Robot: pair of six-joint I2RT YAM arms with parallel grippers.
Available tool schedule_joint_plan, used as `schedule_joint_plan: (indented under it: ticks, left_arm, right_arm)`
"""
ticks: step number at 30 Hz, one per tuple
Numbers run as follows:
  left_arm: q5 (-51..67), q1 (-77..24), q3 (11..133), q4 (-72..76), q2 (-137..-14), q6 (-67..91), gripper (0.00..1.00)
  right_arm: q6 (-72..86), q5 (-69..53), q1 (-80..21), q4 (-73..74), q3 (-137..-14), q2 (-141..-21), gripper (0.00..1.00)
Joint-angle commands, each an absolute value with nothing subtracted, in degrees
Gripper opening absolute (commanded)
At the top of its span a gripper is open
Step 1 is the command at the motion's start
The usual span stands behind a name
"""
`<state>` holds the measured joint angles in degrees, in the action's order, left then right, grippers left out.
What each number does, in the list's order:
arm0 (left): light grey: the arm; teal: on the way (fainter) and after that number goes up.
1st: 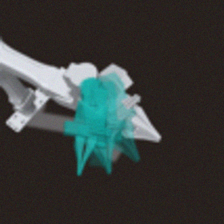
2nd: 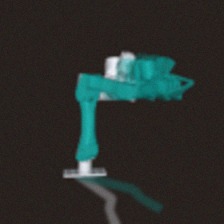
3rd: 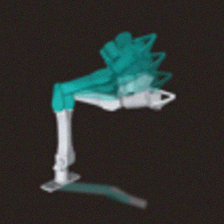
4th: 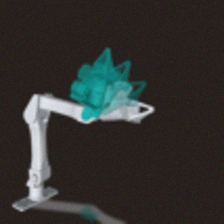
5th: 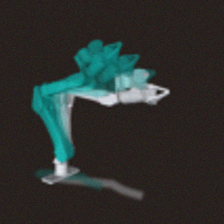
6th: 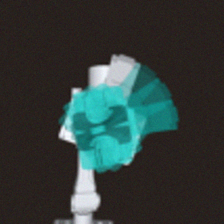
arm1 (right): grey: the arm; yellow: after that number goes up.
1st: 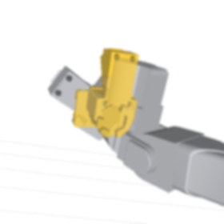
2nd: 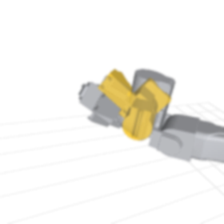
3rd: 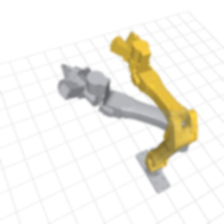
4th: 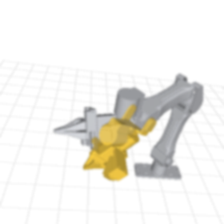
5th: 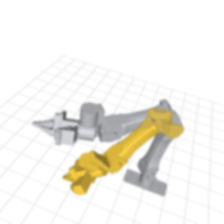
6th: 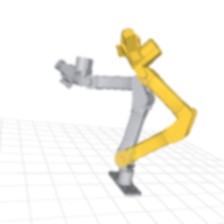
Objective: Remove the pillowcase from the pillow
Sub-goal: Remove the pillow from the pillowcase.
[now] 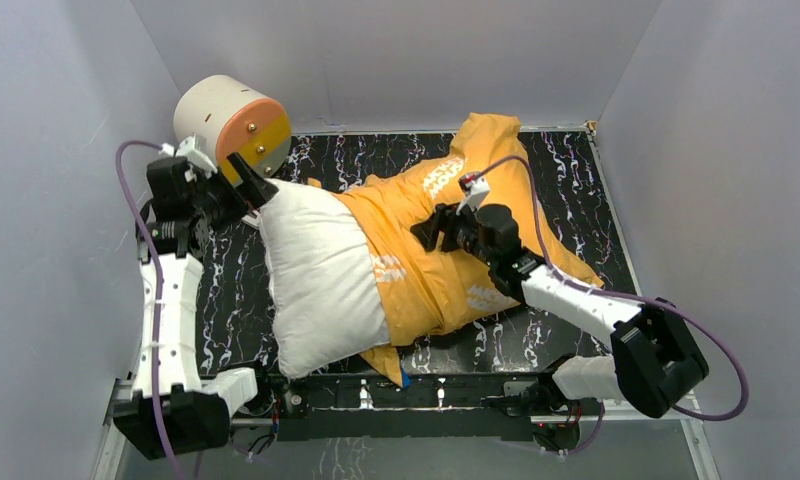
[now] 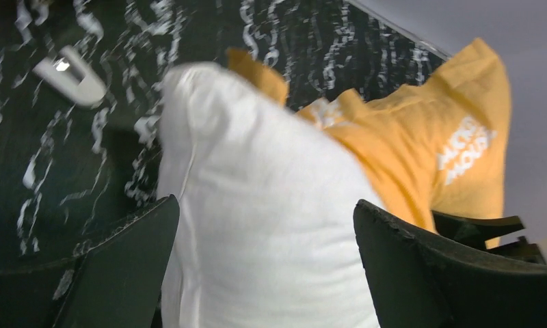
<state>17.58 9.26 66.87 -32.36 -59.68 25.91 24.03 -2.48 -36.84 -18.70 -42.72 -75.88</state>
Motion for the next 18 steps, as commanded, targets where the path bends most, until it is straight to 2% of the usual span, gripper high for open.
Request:
schedule_joint_plan:
  ticks: [1, 4, 8, 10, 11, 12, 17, 18]
  left_arm:
    - [32.7, 6.1, 76.9, -29.5, -71.4, 18.5, 0.98]
    - [24.2, -1.8, 78.8, -32.2, -76.3, 16.9, 0.98]
    - [28.9, -5.7, 76.8, -28.7, -77.4, 15.4, 0.99]
    - [29.7, -8.7, 77.8, -34.5, -80.1, 11.9, 0.98]
    - [28.9, -9.6, 77.4, -36.7, -80.8, 10.2, 0.95]
    - [27.1, -10.2, 76.6, -38.3, -80.6, 9.6, 0.84]
    - [23.1, -10.8, 68.1, -34.3, -72.6, 10.9, 0.01]
    - [24.0, -10.9, 67.4, -33.7, -71.5, 10.7, 0.0]
  right_arm:
    - [27.3, -0.5, -37.5, -21.8, -26.9, -75.6, 0.71]
    - [29.0, 2.7, -37.6, -25.8, -22.0, -72.4, 0.72]
    - [30.0, 3.7, -37.6, -25.2, -20.4, -69.2, 0.73]
    - [29.5, 3.0, -37.8, -23.8, -21.5, -67.6, 0.74]
    - [28.8, 2.8, -37.8, -22.8, -22.5, -66.8, 0.74]
    - [27.9, 2.6, -37.7, -21.3, -24.0, -65.9, 0.74]
    - [23.3, 4.9, -37.8, -10.1, -37.6, -63.6, 0.76]
    - [22.7, 5.8, -37.7, -6.9, -41.5, -64.1, 0.77]
